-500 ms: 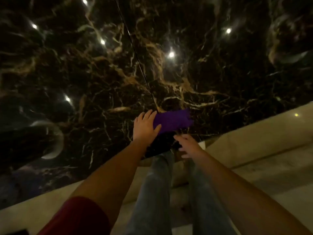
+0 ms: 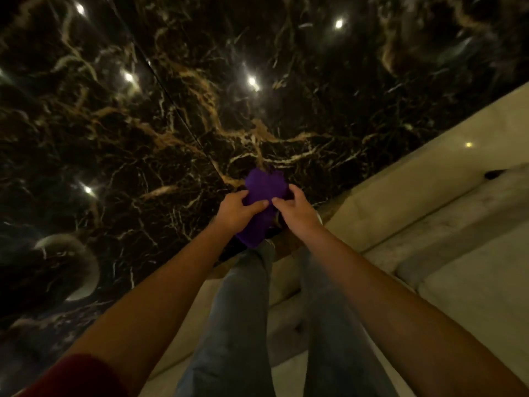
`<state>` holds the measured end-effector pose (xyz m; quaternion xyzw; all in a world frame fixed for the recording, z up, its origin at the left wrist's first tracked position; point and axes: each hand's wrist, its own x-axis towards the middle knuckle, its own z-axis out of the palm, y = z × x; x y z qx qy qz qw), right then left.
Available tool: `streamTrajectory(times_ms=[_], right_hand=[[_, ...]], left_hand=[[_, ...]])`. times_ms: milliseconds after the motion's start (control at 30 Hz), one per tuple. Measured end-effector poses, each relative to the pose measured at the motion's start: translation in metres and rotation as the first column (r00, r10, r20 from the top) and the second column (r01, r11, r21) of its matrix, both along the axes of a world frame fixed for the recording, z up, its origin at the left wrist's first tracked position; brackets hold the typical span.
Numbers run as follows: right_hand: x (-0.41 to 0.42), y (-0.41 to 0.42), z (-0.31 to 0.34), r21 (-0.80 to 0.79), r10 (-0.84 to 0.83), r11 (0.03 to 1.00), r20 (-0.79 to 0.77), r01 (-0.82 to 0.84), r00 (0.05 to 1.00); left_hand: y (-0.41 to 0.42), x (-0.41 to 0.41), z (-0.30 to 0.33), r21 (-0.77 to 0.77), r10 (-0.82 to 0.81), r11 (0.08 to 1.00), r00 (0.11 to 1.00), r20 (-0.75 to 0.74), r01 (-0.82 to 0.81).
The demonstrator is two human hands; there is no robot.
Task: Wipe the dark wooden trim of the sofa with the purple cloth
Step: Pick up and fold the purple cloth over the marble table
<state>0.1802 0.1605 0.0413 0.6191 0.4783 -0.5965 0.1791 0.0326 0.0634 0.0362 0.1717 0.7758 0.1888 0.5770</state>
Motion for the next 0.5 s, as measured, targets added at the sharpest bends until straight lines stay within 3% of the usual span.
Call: streamTrajectory(times_ms=[100,267,333,500], right_hand=[[0.023,0.042,0.059,0.101,-0.132,0.985,-0.062,0.138,0.989],[0.061,0.088,0.167,0.203,-0.212,0.940,-0.281,0.274,0.936],[0.073,0.096,0.210,0.202,-0.223,0.928,-0.372,0.313,0.901],[0.131,0.124,0.315,0.044,-0.368,0.874,-0.592,0.484,0.717]], left_hand=[[0.020,0.010,0.065,0.101,0.067,0.993,0.998,-0.019,-0.065],[0.058,0.045,0.204,0.250,-0.037,0.967,0.998,-0.050,0.049],[0.075,0.066,0.259,0.375,-0.094,0.921,0.994,-0.048,0.105],[0.115,0.127,0.367,0.494,-0.171,0.826,0.955,-0.243,0.273]])
